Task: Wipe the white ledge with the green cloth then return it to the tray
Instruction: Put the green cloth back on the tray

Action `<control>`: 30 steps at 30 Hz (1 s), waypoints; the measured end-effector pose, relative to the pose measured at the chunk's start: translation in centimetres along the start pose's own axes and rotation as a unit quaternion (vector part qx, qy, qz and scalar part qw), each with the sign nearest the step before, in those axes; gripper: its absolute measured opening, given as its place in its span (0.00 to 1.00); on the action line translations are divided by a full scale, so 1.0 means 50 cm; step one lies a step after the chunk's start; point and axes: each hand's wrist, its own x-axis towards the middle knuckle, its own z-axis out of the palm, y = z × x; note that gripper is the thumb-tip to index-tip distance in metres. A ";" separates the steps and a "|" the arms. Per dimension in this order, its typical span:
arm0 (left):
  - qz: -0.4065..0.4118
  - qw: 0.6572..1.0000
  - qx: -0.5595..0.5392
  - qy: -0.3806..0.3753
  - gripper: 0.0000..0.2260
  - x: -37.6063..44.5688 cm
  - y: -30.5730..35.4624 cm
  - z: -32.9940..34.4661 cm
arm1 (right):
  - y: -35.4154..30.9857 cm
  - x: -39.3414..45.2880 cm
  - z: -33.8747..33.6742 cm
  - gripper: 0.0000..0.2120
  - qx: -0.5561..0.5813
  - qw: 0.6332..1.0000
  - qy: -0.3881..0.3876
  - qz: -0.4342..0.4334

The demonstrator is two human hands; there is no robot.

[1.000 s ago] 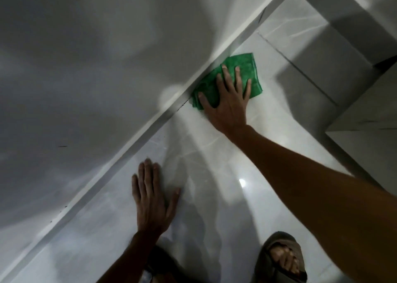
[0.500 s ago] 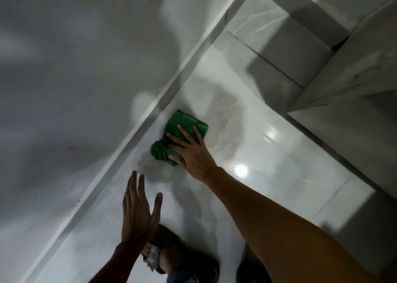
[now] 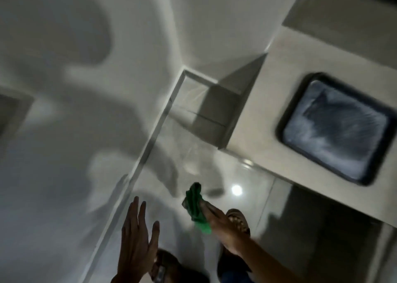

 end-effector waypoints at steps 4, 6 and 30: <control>0.082 0.996 0.015 0.014 0.35 0.074 0.138 -0.085 | -0.072 -0.127 -0.088 0.16 0.029 0.998 0.062 -0.011; 0.124 0.992 0.021 0.021 0.34 0.112 0.213 -0.119 | -0.108 -0.185 -0.128 0.33 0.041 0.996 0.066 -0.045; 0.412 0.905 0.098 0.033 0.37 0.362 0.725 -0.018 | -0.349 -0.137 -0.417 0.30 -0.272 0.818 0.488 -0.137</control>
